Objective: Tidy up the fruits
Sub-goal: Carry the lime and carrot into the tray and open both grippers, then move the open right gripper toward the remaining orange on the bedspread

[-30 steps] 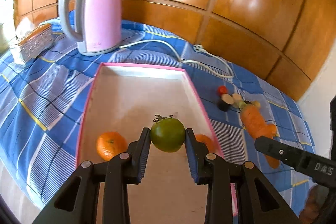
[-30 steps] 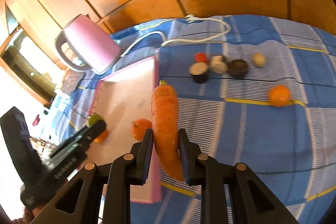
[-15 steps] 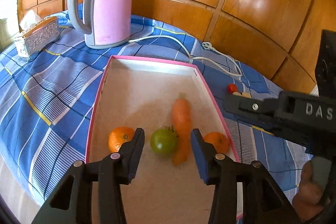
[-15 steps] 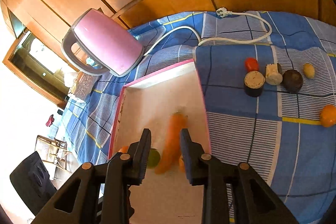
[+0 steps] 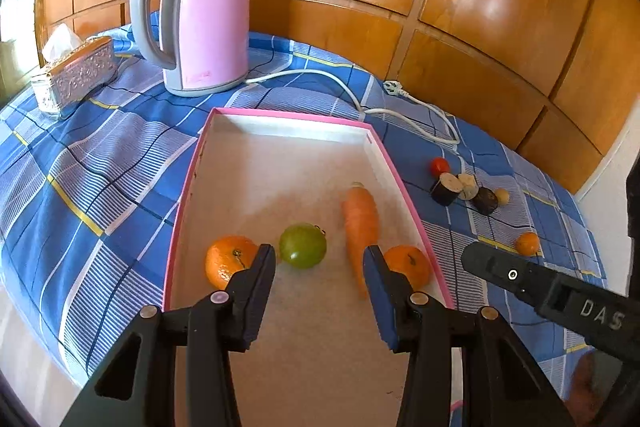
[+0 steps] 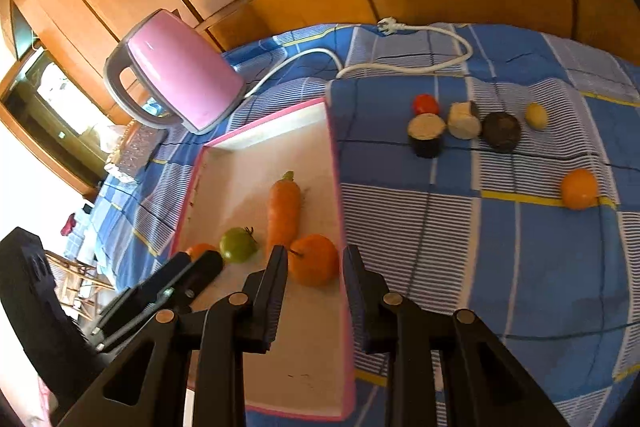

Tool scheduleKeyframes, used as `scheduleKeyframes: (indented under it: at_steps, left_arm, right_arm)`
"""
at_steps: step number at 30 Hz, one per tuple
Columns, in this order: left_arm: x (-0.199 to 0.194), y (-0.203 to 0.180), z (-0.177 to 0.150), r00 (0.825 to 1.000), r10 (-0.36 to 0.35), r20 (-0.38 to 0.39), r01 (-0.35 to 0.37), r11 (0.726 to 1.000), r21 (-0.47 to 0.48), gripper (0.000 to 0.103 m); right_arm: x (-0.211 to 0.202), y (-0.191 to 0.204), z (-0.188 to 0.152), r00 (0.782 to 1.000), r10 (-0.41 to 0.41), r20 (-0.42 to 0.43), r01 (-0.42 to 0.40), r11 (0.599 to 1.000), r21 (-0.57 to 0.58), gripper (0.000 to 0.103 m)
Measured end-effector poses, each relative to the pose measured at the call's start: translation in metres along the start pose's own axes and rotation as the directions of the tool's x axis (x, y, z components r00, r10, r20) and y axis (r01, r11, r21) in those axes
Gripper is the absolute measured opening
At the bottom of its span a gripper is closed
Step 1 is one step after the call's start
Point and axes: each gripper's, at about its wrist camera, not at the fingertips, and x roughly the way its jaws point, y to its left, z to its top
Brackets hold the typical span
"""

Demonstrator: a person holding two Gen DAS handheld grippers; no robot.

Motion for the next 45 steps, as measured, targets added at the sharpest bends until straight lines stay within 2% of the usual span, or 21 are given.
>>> scheduleKeyframes:
  at_steps: [8,16,28,45]
  left_arm:
    - [-0.004,-0.010,-0.003,1.000,-0.005,0.000,0.005,0.999,0.033,0.046]
    - [-0.005,-0.022,-0.009,1.000,-0.015,-0.012,0.016,0.998,0.068,0.046]
    - [-0.001,-0.042,-0.017,0.999,-0.037,-0.032,0.040,0.992,0.116,0.046]
    - [0.008,-0.068,-0.019,0.996,-0.074,-0.058,0.083,0.982,0.170,0.046]
  right_arm:
    - [-0.012,-0.003,-0.009,0.996,-0.080,0.043,0.081,0.996,-0.041,0.029]
    - [-0.018,-0.017,-0.014,0.991,-0.119,0.061,0.120,0.993,-0.019,0.029]
    - [-0.026,-0.050,-0.024,0.984,-0.168,0.062,0.164,0.984,0.074,0.029]
    - [-0.044,-0.113,-0.034,0.962,-0.265,0.059,0.247,0.943,0.222,0.029]
